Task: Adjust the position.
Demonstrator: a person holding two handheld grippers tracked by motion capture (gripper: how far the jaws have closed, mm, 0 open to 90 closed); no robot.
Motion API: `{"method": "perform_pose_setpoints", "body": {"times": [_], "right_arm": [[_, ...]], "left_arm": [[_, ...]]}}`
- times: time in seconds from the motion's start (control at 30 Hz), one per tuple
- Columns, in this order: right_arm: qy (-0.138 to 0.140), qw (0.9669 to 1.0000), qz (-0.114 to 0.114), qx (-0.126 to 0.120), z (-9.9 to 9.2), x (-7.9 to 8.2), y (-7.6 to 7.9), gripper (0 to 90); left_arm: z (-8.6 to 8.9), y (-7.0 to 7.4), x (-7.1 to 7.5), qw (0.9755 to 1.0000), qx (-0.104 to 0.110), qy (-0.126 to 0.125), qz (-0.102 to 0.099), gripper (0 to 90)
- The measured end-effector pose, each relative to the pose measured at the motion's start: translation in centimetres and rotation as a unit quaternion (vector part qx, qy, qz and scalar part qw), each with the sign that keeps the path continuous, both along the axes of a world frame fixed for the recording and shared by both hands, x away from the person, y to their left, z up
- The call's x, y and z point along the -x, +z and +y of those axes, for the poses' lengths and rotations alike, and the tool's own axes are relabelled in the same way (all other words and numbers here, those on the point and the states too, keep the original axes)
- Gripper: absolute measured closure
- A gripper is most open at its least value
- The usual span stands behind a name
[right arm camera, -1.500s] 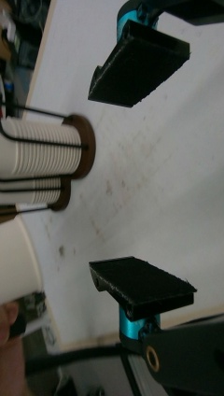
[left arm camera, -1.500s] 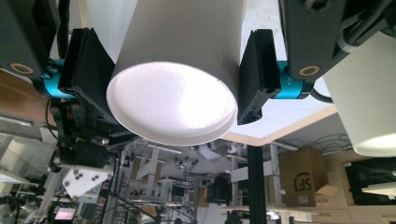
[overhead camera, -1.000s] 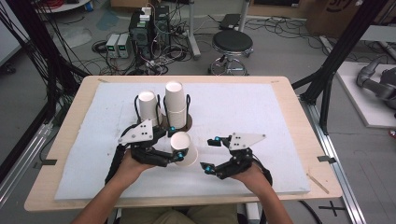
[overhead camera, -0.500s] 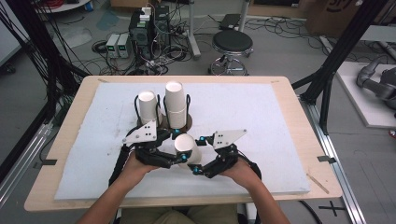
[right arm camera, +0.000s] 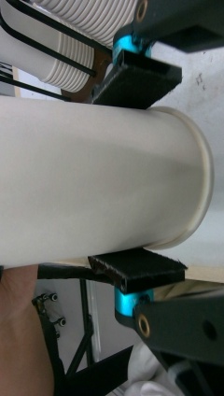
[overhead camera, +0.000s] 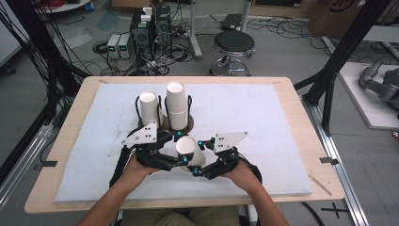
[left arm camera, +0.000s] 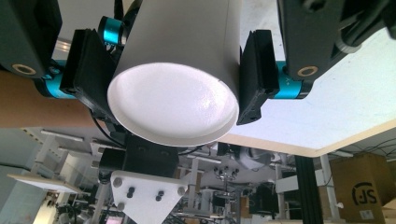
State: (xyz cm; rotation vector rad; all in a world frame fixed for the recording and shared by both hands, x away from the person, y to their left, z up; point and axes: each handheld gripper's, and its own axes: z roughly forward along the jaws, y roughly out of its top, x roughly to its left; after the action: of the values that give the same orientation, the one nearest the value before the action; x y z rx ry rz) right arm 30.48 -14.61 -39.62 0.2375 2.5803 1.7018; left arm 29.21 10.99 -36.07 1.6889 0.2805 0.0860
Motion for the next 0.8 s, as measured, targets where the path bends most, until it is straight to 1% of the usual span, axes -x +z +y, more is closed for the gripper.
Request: {"method": "perform_pose_setpoints", "body": {"times": [0.03, 0.07, 0.13, 0.17, 0.2, 0.23, 0.27, 0.3, 0.33, 0.37, 0.4, 0.43, 0.5, 0.53, 0.57, 0.6, 0.63, 0.67, 0.7, 0.73, 0.77, 0.8], "right_arm": [[-0.002, 1.0000, -0.001, 0.006, -0.1, 0.0, 0.1, 32.8], [-0.002, 1.0000, 0.001, 0.006, -0.1, 0.0, 0.1, 33.3], [-0.001, 0.9999, 0.004, 0.015, -0.1, -0.1, 0.2, 33.7], [-0.001, 0.9999, 0.004, 0.015, -0.1, -0.1, 0.2, 33.7], [0.000, 0.9997, 0.007, 0.023, -0.2, -0.2, 0.3, 33.8], [0.004, 0.9996, 0.010, 0.027, -0.3, -0.3, 0.4, 33.8], [0.003, 0.9995, 0.013, 0.030, -0.3, -0.3, 0.4, 33.8], [0.007, 0.9993, 0.013, 0.035, -0.4, -0.4, 0.5, 33.8], [0.007, 0.9993, 0.013, 0.035, -0.4, -0.4, 0.5, 33.8], [0.009, 0.9987, 0.012, 0.048, -0.6, -0.5, 0.6, 33.8], [0.009, 0.9987, 0.012, 0.048, -0.6, -0.5, 0.6, 33.8], [0.011, 0.9982, 0.010, 0.058, -0.6, -0.6, 0.8, 33.8], [0.013, 0.9979, 0.010, 0.063, -0.6, -0.6, 0.9, 33.8], [0.016, 0.9967, 0.006, 0.079, -0.5, -0.8, 1.2, 33.7], [0.017, 0.9960, 0.006, 0.088, -0.5, -0.8, 1.4, 33.7], [0.020, 0.9954, 0.004, 0.093, -0.4, -0.9, 1.6, 33.7], [0.020, 0.9954, 0.004, 0.093, -0.4, -0.9, 1.6, 33.7], [0.025, 0.9935, 0.001, 0.111, -0.2, -1.1, 2.2, 33.6], [0.028, 0.9925, 0.000, 0.119, -0.2, -1.2, 2.5, 33.6], [0.028, 0.9925, 0.000, 0.119, -0.2, -1.2, 2.5, 33.6], [0.029, 0.9916, -0.002, 0.126, -0.1, -1.3, 2.7, 33.5], [0.035, 0.9896, -0.006, 0.140, 0.1, -1.4, 3.3, 33.5]], "left_arm": [[0.0, 0.0, -0.1, 1.0000, -0.001, 0.000, 0.000, 35.1], [0.0, -0.1, -0.2, 1.0000, 0.002, 0.000, 0.005, 35.0], [0.0, -0.3, -0.3, 0.9999, 0.005, -0.001, 0.010, 34.7], [0.1, -0.4, -0.4, 0.9999, 0.003, -0.003, 0.011, 34.7], [0.0, -0.5, -0.3, 0.9999, -0.008, 0.012, 0.005, 27.5], [0.0, -0.5, -0.3, 0.9999, -0.008, 0.012, 0.005, 17.7], [0.0, -0.6, -0.4, 0.9996, -0.012, 0.017, 0.016, 12.5], [0.1, -0.8, -0.5, 0.9996, -0.013, 0.009, 0.025, 12.8], [0.2, -0.9, -0.5, 0.9995, -0.016, 0.004, 0.029, 12.8], [0.3, -1.0, -0.6, 0.9994, -0.020, 0.002, 0.029, 12.8], [0.4, -1.0, -0.6, 0.9993, -0.020, 0.002, 0.030, 12.8], [0.5, -1.0, -0.6, 0.9994, -0.019, 0.002, 0.030, 12.7], [0.9, -1.0, -0.7, 0.9993, -0.019, -0.001, 0.032, 12.8], [0.9, -1.0, -0.7, 0.9992, -0.021, -0.004, 0.034, 12.8], [1.0, -0.9, -0.6, 0.9992, -0.024, -0.003, 0.032, 12.8], [1.0, -0.9, -0.6, 0.9991, -0.028, -0.004, 0.032, 12.8], [1.1, -0.8, -0.6, 0.9989, -0.037, -0.007, 0.029, 12.8], [1.1, -0.7, -0.6, 0.9984, -0.048, -0.008, 0.027, 12.8], [1.1, -0.7, -0.6, 0.9981, -0.055, -0.010, 0.027, 12.8], [1.1, -0.7, -0.6, 0.9981, -0.055, -0.010, 0.027, 12.8], [1.1, -0.7, -0.6, 0.9978, -0.059, -0.011, 0.027, 12.8], [1.1, -0.6, -0.7, 0.9972, -0.068, -0.015, 0.027, 12.8]]}}
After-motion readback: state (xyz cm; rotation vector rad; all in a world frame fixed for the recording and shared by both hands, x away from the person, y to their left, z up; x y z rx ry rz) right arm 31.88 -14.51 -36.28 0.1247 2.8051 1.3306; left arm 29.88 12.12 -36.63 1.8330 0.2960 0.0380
